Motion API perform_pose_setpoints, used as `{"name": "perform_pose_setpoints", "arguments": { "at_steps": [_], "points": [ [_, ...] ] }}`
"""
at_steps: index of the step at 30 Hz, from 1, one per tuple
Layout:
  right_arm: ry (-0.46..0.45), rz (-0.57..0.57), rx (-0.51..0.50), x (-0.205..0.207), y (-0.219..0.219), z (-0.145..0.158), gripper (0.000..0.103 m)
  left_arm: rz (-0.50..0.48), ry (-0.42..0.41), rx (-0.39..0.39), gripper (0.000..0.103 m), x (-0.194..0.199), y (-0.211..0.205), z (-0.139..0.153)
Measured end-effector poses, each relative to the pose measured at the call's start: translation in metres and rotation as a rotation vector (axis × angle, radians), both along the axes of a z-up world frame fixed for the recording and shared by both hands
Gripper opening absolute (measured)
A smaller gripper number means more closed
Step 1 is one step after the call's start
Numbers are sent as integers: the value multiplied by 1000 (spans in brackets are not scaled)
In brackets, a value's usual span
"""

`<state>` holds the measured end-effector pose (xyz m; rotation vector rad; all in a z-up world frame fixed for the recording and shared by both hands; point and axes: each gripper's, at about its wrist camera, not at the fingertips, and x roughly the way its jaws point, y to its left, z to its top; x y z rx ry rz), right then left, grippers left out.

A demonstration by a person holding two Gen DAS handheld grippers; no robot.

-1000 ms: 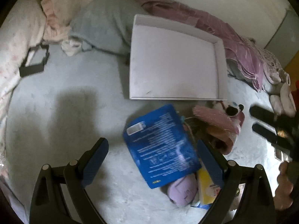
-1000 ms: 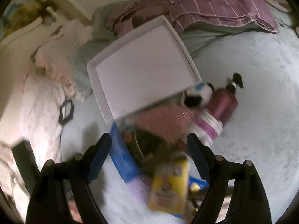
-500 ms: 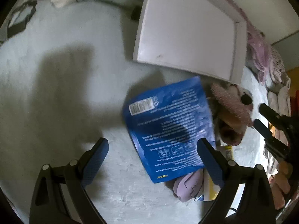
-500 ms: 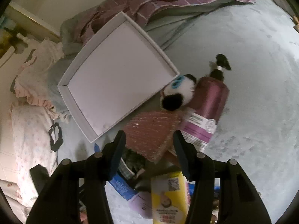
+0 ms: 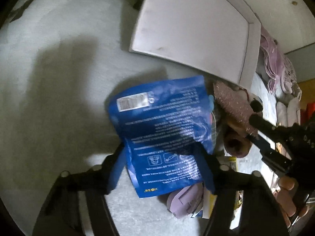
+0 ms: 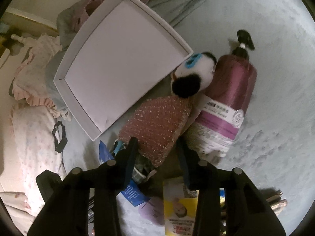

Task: Organize soft objects
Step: 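Grasp the blue printed packet with the left tool while the right tool grasps the pink glittery pad, then lift and carry the blue packet and pink pad over the white tray with both tools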

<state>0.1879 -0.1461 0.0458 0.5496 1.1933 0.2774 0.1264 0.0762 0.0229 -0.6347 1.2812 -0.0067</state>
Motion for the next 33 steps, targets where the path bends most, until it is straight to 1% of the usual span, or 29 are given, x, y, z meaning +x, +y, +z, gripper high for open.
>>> {"name": "perform_pose_setpoints", "arguments": {
  "at_steps": [1, 2, 4, 5, 6, 8, 9, 11, 16, 19, 21, 24, 26, 27, 29, 30, 31, 32, 33],
  "points": [
    [12, -3, -2, 0, 0, -1, 36, 8, 1, 9, 50, -2, 1, 3],
    [14, -5, -9, 0, 1, -2, 34, 14, 1, 20, 45, -1, 8, 7],
    [9, -7, -18, -2, 2, 0, 29, 20, -7, 42, 22, -4, 12, 14],
    [3, -4, -20, -3, 2, 3, 28, 20, -11, 45, 17, -5, 13, 17],
    [-5, -1, -19, -5, 2, 5, 27, 20, -16, 46, 8, -5, 14, 19],
    [-34, 7, -19, -10, 0, 13, 25, 18, -28, 39, 5, -6, 17, 22],
    [-51, 9, -18, -13, -1, 17, 23, 16, -31, 38, 3, -7, 19, 23],
    [-74, 14, -17, -16, -2, 23, 19, 14, -47, 43, 2, -11, 22, 29],
    [-129, 24, -25, -26, -5, 39, 18, -3, -142, 71, 1, -21, 23, 54],
    [-162, 30, -50, -28, -6, 45, 18, 5, -197, 114, 1, -25, 20, 67],
    [-153, 47, -59, -25, -6, 43, 18, 13, -217, 149, 1, -27, 21, 73],
    [-104, 53, -74, -15, -9, 31, 18, 17, -241, 168, 1, -27, 23, 76],
    [-97, 50, -99, -14, -12, 29, 18, -6, -218, 183, 1, -23, 24, 72],
    [-93, 56, -117, -13, -12, 28, 20, -10, -200, 174, 1, -23, 30, 68],
    [-91, 44, -135, -13, -15, 28, 21, -3, -160, 118, 7, -20, 36, 56],
    [-101, 30, -143, -14, -17, 30, 21, -3, -138, 81, 18, -19, 38, 49],
    [-122, 19, -159, -16, -18, 33, 24, -9, -119, 48, 38, -17, 40, 43],
    [-135, 15, -169, -17, -19, 35, 27, -15, -114, 33, 50, -16, 40, 40],
    [-151, 13, -174, -18, -19, 38, 35, -16, -123, 28, 69, -15, 40, 38]
  ]
}}
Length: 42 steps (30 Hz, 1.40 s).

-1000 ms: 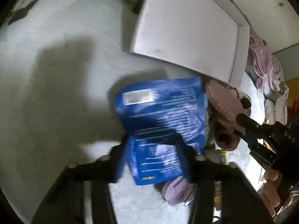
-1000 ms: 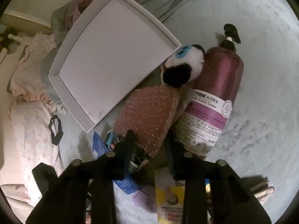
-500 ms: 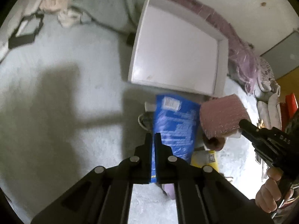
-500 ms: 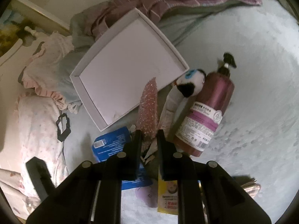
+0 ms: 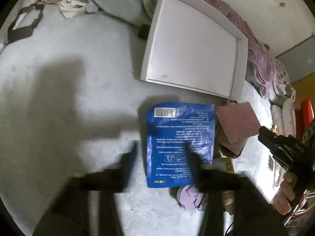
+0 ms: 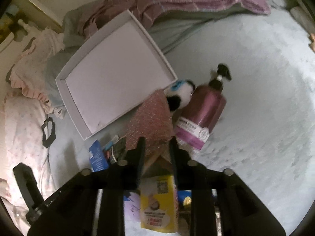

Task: Organize soft objects
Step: 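Lift and carry the blue packet and pink pad over the white tray with both tools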

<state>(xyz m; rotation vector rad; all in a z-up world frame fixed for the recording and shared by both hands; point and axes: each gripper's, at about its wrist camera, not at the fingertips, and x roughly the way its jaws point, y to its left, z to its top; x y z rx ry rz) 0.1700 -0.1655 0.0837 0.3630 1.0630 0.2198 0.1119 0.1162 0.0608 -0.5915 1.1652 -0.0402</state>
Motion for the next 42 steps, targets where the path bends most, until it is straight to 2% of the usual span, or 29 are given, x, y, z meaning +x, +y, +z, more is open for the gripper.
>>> {"name": "perform_pose_setpoints", "arguments": {
  "at_steps": [1, 3, 6, 10, 12, 14, 18, 19, 20, 22, 24, 27, 28, 32, 36, 42],
  "points": [
    [-32, 5, 2, -2, 0, 4, 45, -1, -21, 10, 77, 1, -1, -1],
    [-75, 20, 8, -3, 2, 9, 51, -17, -24, 39, 78, 3, -6, -4],
    [-108, 32, -14, -2, 5, 10, 51, -65, 12, -14, 78, 10, -13, -17],
    [-90, 19, -56, 9, 9, -1, 51, -123, 104, -112, 81, 21, -28, -43],
    [-77, 14, -54, 14, 9, -6, 51, -133, 98, -100, 82, 22, -33, -43],
    [-61, 9, -22, 19, 6, -13, 51, -146, 86, -68, 79, 20, -38, -39],
    [-64, -10, 13, 25, 4, -20, 49, -140, 75, -53, 57, 15, -40, -32],
    [-68, -11, 19, 26, 4, -21, 45, -132, 69, -40, 47, 13, -38, -28],
    [-66, -8, 25, 27, 4, -22, 44, -127, 66, -28, 41, 12, -37, -25],
    [-61, 7, 50, 29, 7, -26, 44, -110, 48, 0, 20, 8, -34, -17],
    [-63, 10, 53, 30, 9, -27, 44, -100, 27, 2, 7, 5, -29, -10],
    [-70, 24, 61, 31, 15, -30, 42, -91, -17, -2, 4, 1, -26, 1],
    [-62, 25, 72, 33, 18, -33, 34, -88, -27, 0, 4, 0, -25, 4],
    [-36, 30, 82, 35, 22, -38, 25, -69, -94, -8, 2, -6, -16, 16],
    [-86, 46, 96, 30, 22, -29, 19, -42, -163, -7, 1, -7, -17, 27],
    [-189, 50, 162, 23, 13, -12, 17, 18, -302, -23, 0, -11, -11, 45]
  ]
}}
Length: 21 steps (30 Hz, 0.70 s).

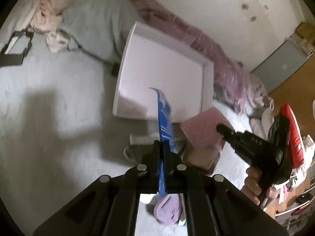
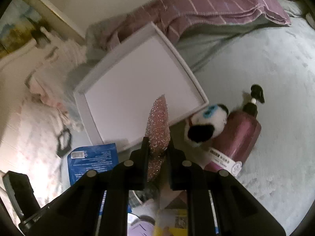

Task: Organize soft objects
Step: 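Lift and carry the blue packet and pink pad over the white tray with both tools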

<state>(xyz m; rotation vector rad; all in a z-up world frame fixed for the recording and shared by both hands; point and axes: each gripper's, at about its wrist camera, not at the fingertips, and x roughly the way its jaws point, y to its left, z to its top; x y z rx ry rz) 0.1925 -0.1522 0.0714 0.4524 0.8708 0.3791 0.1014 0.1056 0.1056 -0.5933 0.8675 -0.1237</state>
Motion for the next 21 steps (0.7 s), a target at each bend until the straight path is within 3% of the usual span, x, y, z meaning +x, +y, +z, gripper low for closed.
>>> {"name": "perform_pose_setpoints", "arguments": {
  "at_steps": [6, 12, 14, 18, 21],
  "points": [
    [-91, -29, 137, -3, -24, 7, 17, 3, -101, -42, 0, 24, -8, 18],
    [-87, -54, 200, 7, -22, -5, 17, 15, -217, -69, 0, 59, -12, 28],
    [-83, -67, 199, 10, -21, -9, 17, 74, -239, -27, 0, 69, -8, 20],
    [-81, -84, 201, 12, -23, -14, 17, 200, -227, 133, 0, 87, 0, -7],
    [-62, -96, 188, 17, -20, -21, 17, 225, -198, 143, 0, 91, 7, -33]
  ]
}}
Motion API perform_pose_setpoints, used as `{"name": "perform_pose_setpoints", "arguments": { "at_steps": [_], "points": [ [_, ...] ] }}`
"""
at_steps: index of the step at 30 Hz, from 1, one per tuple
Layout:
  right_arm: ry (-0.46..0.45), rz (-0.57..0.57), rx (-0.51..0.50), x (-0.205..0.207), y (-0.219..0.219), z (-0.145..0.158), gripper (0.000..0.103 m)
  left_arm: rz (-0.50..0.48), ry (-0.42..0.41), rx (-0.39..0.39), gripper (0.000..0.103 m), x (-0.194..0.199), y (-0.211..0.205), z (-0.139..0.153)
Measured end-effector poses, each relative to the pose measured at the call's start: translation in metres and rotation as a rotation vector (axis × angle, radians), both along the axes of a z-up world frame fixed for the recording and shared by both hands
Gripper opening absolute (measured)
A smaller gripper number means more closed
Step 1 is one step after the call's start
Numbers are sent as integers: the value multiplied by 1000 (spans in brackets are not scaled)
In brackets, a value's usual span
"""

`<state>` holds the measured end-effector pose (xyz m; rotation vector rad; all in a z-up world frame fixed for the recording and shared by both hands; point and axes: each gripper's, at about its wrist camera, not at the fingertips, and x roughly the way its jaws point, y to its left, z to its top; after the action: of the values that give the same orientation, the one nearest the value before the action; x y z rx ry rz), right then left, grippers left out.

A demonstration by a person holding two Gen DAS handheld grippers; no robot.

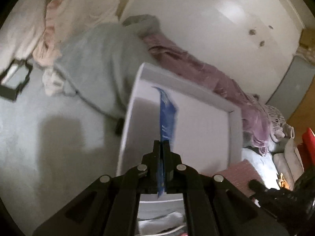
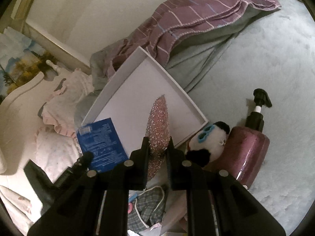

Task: Organize soft objects
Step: 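Lift and carry the blue packet and pink pad over the white tray with both tools, then lower both items into the tray and open both tools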

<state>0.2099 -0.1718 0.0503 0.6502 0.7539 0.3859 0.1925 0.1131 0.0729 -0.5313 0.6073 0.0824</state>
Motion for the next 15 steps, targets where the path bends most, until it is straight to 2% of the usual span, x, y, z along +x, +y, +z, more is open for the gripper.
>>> {"name": "perform_pose_setpoints", "arguments": {
  "at_steps": [2, 5, 7, 9, 12, 15],
  "points": [
    [14, -14, -20, 2, 3, -2, 17, -2, 54, -19, 0, 9, 4, -13],
    [30, -34, -59, 3, 9, -1, 17, 58, 126, 75, 0, 15, 1, -22],
    [14, -52, -93, 3, 14, 6, 17, 85, 144, 79, 0, 16, 4, -25],
    [13, -61, -121, 6, 18, 10, 17, 77, 161, 90, 1, 20, 4, -26],
    [29, -74, -139, 17, 27, 17, 17, 42, 208, 174, 5, 26, -7, -27],
    [1, -71, -134, 30, 37, 21, 18, 26, 226, 159, 13, 28, -10, -28]
  ]
}}
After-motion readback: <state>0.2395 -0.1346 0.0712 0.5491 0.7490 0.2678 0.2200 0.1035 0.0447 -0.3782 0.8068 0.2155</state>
